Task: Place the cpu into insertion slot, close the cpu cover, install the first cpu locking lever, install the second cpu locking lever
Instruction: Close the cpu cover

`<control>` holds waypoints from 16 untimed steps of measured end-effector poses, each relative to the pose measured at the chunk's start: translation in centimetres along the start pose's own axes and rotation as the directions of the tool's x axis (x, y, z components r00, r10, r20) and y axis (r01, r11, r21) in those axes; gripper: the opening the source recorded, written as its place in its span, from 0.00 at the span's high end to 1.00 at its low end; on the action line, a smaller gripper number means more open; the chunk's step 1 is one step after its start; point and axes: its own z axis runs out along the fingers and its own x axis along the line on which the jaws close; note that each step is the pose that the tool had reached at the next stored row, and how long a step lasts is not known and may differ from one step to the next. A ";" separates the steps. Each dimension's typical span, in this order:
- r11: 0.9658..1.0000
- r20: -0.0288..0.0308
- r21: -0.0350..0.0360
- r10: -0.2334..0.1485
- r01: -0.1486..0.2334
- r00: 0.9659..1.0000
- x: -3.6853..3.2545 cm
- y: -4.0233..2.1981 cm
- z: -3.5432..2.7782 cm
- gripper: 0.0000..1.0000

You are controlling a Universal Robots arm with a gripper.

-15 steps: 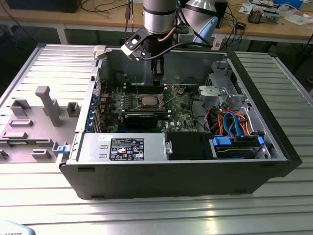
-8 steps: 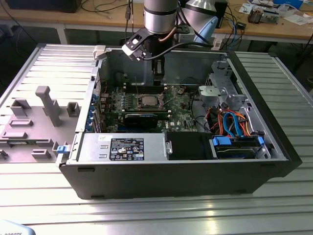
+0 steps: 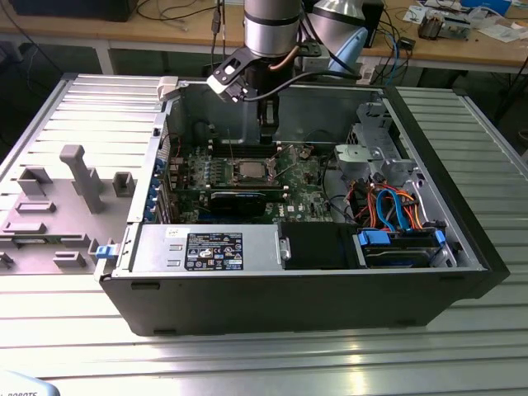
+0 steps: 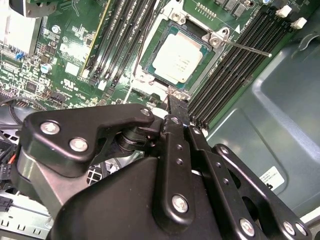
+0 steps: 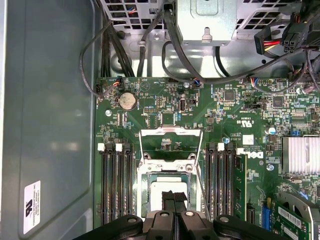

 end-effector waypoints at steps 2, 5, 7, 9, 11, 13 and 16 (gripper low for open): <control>1.000 0.000 0.000 0.000 0.000 1.000 0.00 0.00 0.00 0.89; 1.000 0.000 0.000 0.000 0.000 1.000 0.00 0.01 0.00 0.89; 1.000 0.000 0.000 0.000 0.000 1.000 0.00 0.03 0.00 0.89; 1.000 0.000 0.000 0.000 0.000 1.000 0.00 0.13 0.00 0.89; 1.000 0.000 0.000 0.000 0.000 1.000 0.00 0.19 0.01 0.89; 1.000 0.000 0.000 0.000 0.000 1.000 0.00 0.25 0.01 0.89; 1.000 0.000 0.000 0.000 0.000 1.000 0.00 0.30 0.01 0.89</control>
